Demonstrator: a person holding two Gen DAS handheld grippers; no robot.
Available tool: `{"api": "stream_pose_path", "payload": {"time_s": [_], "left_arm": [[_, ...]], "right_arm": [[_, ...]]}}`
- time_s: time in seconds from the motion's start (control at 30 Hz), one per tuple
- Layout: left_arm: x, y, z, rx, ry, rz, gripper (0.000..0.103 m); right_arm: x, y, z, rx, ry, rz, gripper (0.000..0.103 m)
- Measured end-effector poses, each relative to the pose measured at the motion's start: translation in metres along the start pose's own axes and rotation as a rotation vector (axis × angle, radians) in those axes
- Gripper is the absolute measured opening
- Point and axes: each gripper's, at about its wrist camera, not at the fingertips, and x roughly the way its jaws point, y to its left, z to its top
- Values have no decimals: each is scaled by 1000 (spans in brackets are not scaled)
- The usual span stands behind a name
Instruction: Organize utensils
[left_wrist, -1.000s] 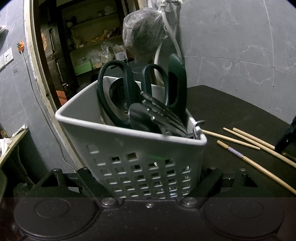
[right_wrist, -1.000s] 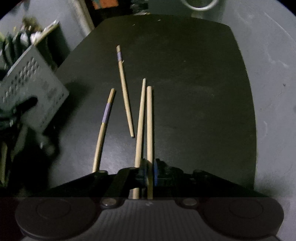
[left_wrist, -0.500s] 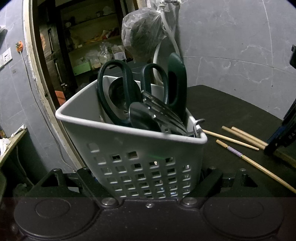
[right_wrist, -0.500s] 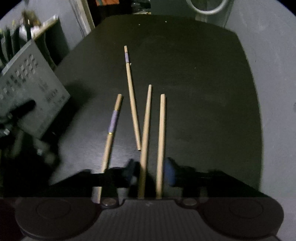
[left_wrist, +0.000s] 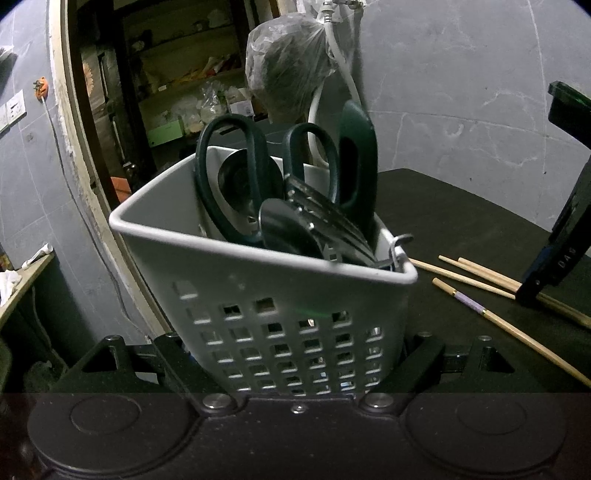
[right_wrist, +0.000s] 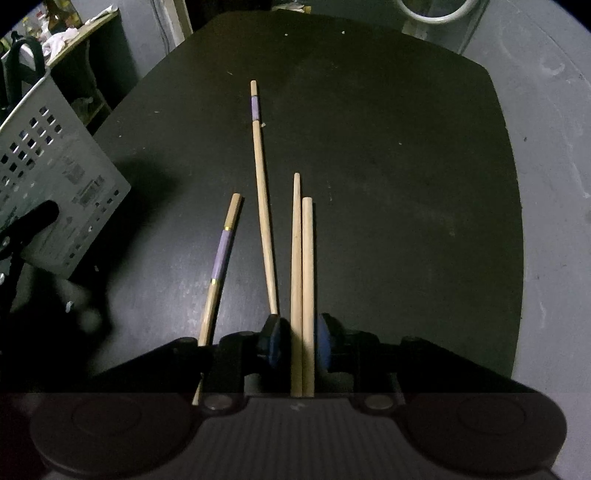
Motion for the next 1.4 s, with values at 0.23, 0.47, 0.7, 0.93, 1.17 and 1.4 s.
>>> {"api": "stream_pose_path", "payload": {"time_s": [0.23,0.47,0.7,0.93,1.17,1.4], "left_arm": [[0,0,-4,-16,13,3,87],[-3,-4,-4,2,-1,15,87],[-5,-10,-8,21,-45,31,87],[-3,-11,-9,28,-65,44,88],[-4,-9,-13,47,-83,40,89],[-5,-10,-17,63,-97,38,89]], "right_arm": [[-1,-2,-1,-27,-19,6,12],[-7,-24,-14,109,-87,102,13],[-21,-45,-37,226,-228,183,13],[-30,-56,-58,309,-403,275,14],[-39,-57,-73,360,-581,354,14],[-40,-55,-85,377,-667,388,14]]}}
